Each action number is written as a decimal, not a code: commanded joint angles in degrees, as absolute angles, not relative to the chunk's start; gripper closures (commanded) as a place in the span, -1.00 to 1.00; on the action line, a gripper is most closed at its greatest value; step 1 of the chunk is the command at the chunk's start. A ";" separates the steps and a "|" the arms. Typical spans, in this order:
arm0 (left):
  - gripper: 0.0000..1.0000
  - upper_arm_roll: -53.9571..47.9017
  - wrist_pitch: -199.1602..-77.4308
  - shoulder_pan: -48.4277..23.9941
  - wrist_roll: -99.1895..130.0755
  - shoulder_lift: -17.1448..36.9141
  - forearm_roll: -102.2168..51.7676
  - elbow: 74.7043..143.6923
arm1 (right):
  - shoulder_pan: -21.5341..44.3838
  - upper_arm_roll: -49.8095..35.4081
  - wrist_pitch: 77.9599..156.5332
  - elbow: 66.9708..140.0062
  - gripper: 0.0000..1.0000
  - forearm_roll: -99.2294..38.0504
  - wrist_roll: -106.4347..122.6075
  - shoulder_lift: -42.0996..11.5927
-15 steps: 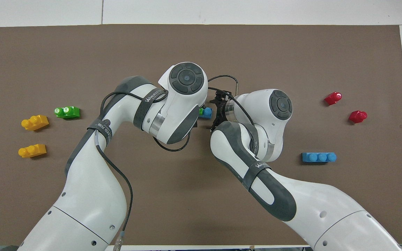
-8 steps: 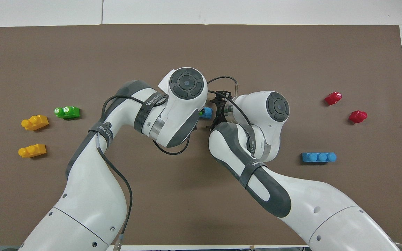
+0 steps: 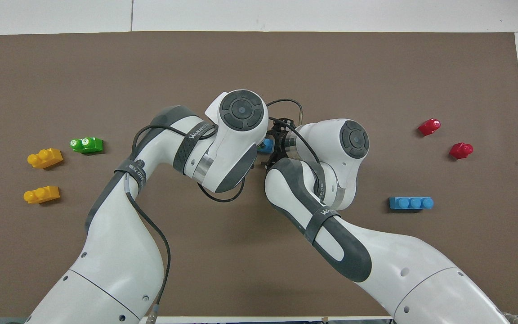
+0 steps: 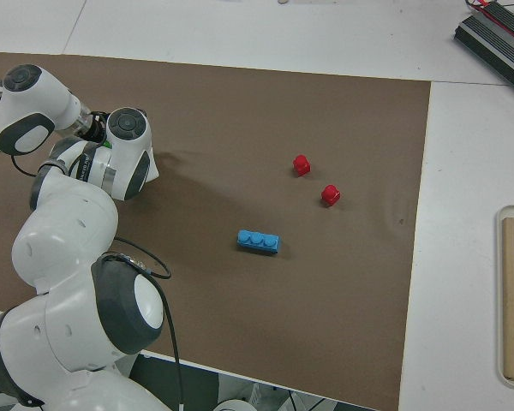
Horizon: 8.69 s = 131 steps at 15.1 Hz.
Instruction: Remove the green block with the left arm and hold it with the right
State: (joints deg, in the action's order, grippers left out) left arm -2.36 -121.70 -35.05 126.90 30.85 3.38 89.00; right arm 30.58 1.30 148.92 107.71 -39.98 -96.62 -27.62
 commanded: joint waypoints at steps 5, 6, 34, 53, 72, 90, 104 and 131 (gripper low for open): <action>1.00 -1.67 -121.65 -36.21 127.35 28.92 4.57 90.71 | 31.20 1.41 150.38 106.79 0.06 -41.66 -96.42 -28.65; 1.00 -1.76 -120.42 -35.78 127.35 29.09 4.66 89.49 | 31.29 1.41 150.38 106.79 0.39 -41.66 -96.16 -28.74; 1.00 -1.76 -112.31 -5.64 4.51 -6.76 -0.09 127.16 | 3.45 1.58 117.26 92.72 1.00 -33.05 -72.27 -25.67; 1.00 -1.58 -137.02 2.99 -4.04 -6.77 -3.69 145.55 | -4.31 1.58 124.78 112.75 1.00 -33.49 -63.10 -19.42; -1.00 -1.67 -111.45 1.67 -3.87 -8.34 -3.60 123.13 | -2.81 1.41 129.99 114.79 -0.63 -33.49 -68.64 -19.34; -1.00 -1.32 -87.01 0.35 -2.72 4.57 -1.32 89.03 | -2.90 1.50 106.27 92.73 -0.98 -12.59 -48.66 -10.47; -1.00 -2.11 -82.52 -2.11 -2.72 4.57 2.55 84.28 | -2.38 1.14 92.90 93.78 -1.00 -3.43 -0.98 2.10; -1.00 -1.49 -89.56 -2.11 -0.44 4.39 -1.41 86.49 | -1.58 1.14 91.85 93.78 -1.00 1.05 -2.72 2.55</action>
